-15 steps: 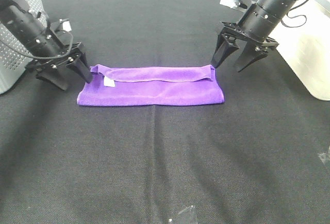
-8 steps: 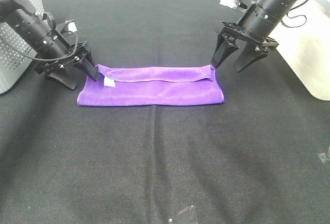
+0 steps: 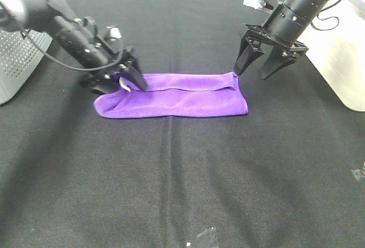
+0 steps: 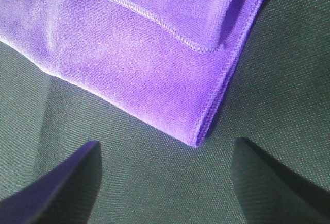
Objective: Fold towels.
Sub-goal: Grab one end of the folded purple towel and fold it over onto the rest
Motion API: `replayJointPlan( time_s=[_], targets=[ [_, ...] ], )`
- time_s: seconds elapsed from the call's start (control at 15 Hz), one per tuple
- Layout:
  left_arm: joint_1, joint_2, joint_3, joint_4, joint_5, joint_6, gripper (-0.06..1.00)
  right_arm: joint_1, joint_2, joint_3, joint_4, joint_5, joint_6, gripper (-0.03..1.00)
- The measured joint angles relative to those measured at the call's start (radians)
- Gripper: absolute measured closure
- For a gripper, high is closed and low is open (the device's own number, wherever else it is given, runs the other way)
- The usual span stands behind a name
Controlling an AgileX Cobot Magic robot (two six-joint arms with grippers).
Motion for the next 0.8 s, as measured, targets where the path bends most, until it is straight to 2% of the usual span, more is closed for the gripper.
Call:
replayJointPlan(
  time_s=[0.13, 0.2, 0.27, 0.33, 0.4, 0.53, 0.8],
  targets=[
    [-0.005, 0.005, 0.0, -0.002, -0.001, 0.0, 0.3, 0.0, 0.0, 0.0, 0.0, 0.0, 0.0, 0.28],
    [-0.005, 0.006, 0.0, 0.004, -0.003, 0.0, 0.39, 0.0, 0.0, 0.0, 0.0, 0.0, 0.0, 0.28],
    [-0.005, 0.008, 0.0, 0.014, -0.003, 0.0, 0.5, 0.0, 0.0, 0.0, 0.0, 0.0, 0.0, 0.28],
    [-0.005, 0.016, -0.007, 0.039, -0.003, 0.0, 0.73, 0.0, 0.0, 0.0, 0.0, 0.0, 0.0, 0.28],
    [-0.005, 0.016, -0.014, 0.054, -0.003, 0.0, 0.87, 0.0, 0.0, 0.0, 0.0, 0.0, 0.0, 0.28],
    [-0.012, 0.005, -0.022, 0.095, -0.003, 0.0, 0.91, 0.0, 0.0, 0.0, 0.0, 0.0, 0.0, 0.28],
    [0.004, -0.072, -0.006, 0.293, -0.006, -0.001, 0.91, 0.0, 0.0, 0.0, 0.0, 0.0, 0.0, 0.28]
  ],
)
